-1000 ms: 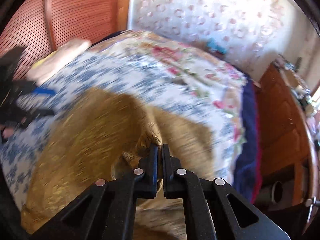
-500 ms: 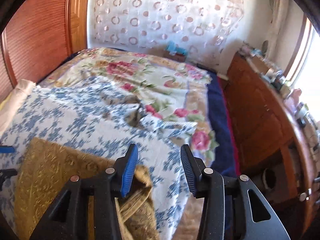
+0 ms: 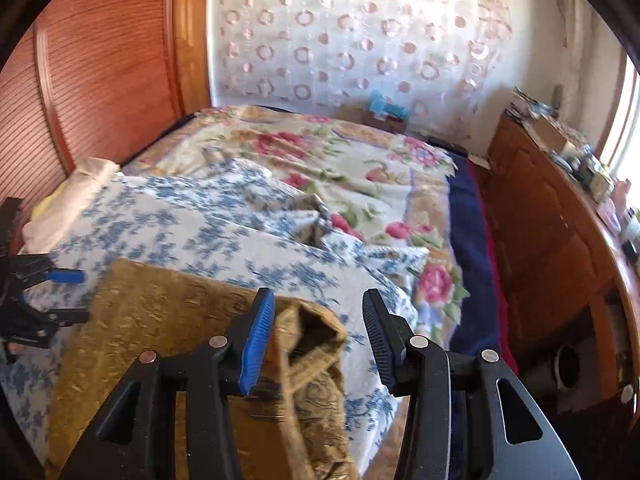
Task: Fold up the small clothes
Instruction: 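Fold the lifted shirt end over with the right gripper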
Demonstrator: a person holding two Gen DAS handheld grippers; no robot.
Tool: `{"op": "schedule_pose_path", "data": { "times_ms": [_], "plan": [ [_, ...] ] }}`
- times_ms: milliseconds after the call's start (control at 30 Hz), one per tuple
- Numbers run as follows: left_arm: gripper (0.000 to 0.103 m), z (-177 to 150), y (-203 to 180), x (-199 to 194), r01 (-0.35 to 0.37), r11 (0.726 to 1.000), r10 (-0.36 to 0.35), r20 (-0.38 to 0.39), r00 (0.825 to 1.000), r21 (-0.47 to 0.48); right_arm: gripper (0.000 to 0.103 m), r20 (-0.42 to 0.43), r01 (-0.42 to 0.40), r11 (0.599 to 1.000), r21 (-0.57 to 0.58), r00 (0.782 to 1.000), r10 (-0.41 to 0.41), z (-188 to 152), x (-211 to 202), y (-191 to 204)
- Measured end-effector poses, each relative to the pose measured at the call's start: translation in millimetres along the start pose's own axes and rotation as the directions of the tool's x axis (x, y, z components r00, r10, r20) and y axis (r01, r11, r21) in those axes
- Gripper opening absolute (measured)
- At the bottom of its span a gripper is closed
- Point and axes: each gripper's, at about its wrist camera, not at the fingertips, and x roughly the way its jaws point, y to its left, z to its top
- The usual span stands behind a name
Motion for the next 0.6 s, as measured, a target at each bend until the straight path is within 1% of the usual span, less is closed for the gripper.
{"op": "schedule_pose_path", "data": {
  "times_ms": [33,67,100,133,200,333,433,533,600],
  "plan": [
    [0.064,0.6,0.0,0.9,-0.002,1.0,0.002,0.0,1.0,-0.002,0.048,-0.01,-0.018,1.0,-0.014,1.0,0.018,-0.8,2.8,3.3],
    [0.064,0.6,0.5,1.1,-0.003,1.0,0.003,0.0,1.0,-0.004,0.048,-0.027,-0.03,0.999,-0.026,0.999,0.029,-6.9,5.1,-2.7],
    [0.064,1.2,1.1,2.1,-0.005,1.0,0.005,-0.001,1.0,-0.006,0.048,-0.049,-0.029,0.999,-0.041,0.998,0.027,-9.3,11.0,-1.2],
    [0.064,1.8,1.2,3.2,-0.006,1.0,0.006,-0.003,1.0,-0.007,0.048,-0.071,-0.018,0.998,-0.054,0.997,0.014,-11.0,14.4,-3.8],
    [0.064,2.0,1.4,4.7,-0.007,1.0,0.007,-0.006,1.0,-0.009,0.048,-0.126,0.015,0.997,-0.073,0.992,-0.024,-15.0,36.9,-10.0],
    [0.064,1.8,1.8,6.2,-0.008,1.0,0.008,-0.011,1.0,-0.011,0.048,-0.205,0.07,0.997,-0.025,0.976,-0.073,-26.3,77.7,-43.7],
    [0.064,1.8,2.4,6.8,-0.006,1.0,0.006,-0.014,1.0,-0.016,0.048,-0.23,0.039,0.998,0.041,0.973,-0.029,-34.5,93.1,-63.1],
    [0.064,2.0,3.8,8.3,0.003,1.0,-0.004,-0.015,1.0,-0.027,0.048,-0.213,-0.037,0.995,0.089,0.976,0.055,-39.7,92.9,-70.5],
    [0.064,3.5,6.4,10.6,0.013,0.999,-0.014,-0.013,1.0,-0.04,0.048,-0.208,-0.08,0.991,0.111,0.973,0.101,-41.4,96.2,-73.0]
  ]
}}
